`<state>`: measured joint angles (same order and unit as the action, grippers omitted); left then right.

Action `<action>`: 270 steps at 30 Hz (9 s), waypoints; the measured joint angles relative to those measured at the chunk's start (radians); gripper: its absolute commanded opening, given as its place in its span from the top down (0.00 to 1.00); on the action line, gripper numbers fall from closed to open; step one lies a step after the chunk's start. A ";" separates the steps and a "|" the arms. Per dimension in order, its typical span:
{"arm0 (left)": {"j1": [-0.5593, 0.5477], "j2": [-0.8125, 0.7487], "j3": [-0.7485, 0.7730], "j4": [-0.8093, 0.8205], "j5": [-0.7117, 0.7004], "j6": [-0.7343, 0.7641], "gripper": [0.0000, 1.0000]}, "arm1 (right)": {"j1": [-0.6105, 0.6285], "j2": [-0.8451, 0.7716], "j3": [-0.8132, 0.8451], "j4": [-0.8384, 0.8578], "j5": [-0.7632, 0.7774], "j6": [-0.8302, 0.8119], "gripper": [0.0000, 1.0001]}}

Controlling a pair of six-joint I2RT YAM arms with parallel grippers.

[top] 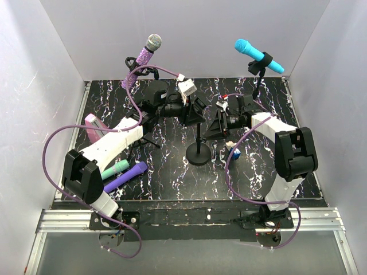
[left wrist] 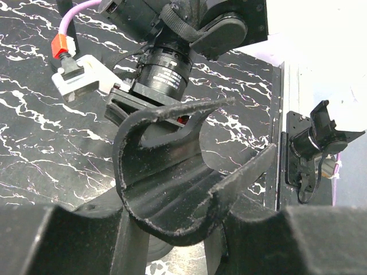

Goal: Remove the microphone from the stand

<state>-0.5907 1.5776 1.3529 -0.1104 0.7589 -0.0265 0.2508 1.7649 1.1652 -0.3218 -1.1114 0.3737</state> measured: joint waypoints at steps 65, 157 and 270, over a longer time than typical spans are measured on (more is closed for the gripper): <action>0.011 -0.054 -0.088 0.095 -0.196 -0.198 1.00 | 0.216 -0.414 -0.211 0.088 0.425 -0.480 0.26; 0.018 -0.054 -0.087 0.085 -0.156 -0.198 1.00 | 0.103 -0.144 -0.048 0.055 0.140 -0.150 0.97; 0.019 -0.064 -0.079 0.050 -0.209 -0.193 1.00 | 0.164 -0.244 -0.108 0.099 0.273 -0.163 0.44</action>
<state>-0.5716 1.5135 1.2743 -0.0605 0.5499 -0.2195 0.4145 1.5211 1.0576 -0.2230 -0.8383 0.2104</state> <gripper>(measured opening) 0.296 0.627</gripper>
